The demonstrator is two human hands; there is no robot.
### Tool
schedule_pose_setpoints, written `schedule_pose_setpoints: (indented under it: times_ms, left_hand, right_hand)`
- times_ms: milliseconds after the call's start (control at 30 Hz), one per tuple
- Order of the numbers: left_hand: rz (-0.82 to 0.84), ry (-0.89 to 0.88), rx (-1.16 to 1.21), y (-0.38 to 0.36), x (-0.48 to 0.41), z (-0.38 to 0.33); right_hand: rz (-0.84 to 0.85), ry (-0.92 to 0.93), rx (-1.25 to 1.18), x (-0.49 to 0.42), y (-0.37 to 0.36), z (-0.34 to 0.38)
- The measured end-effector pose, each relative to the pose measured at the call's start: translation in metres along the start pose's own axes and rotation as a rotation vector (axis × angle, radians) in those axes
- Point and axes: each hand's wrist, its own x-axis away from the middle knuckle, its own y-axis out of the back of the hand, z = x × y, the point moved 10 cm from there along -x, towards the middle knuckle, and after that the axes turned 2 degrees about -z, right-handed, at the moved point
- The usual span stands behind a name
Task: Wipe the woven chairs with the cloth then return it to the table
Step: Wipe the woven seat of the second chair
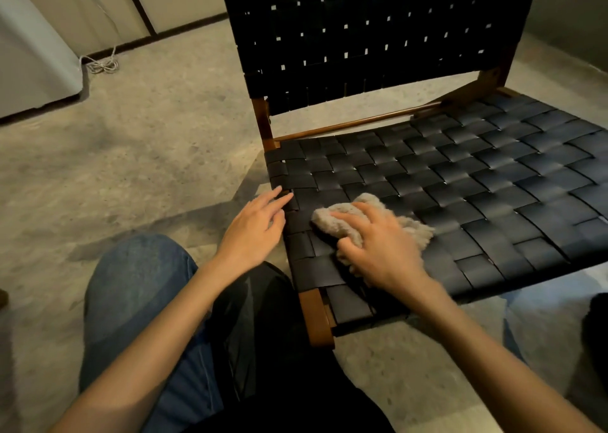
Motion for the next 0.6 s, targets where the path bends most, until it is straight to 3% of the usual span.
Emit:
schedule_pose_setpoints:
  times_ms: [133, 367, 600]
  left_hand:
    - [0.013, -0.002, -0.02, -0.004, -0.014, -0.014]
    - [0.1, 0.015, -0.125, -0.02, -0.048, -0.003]
    - [0.155, -0.045, -0.235, -0.014, -0.087, 0.019]
  right_hand:
    - [-0.076, -0.237, 0.166, -0.003, 0.032, -0.064]
    - [-0.018, -0.09, -0.042, -0.023, -0.019, 0.017]
    - [0.014, -0.222, 0.017, -0.095, -0.039, 0.007]
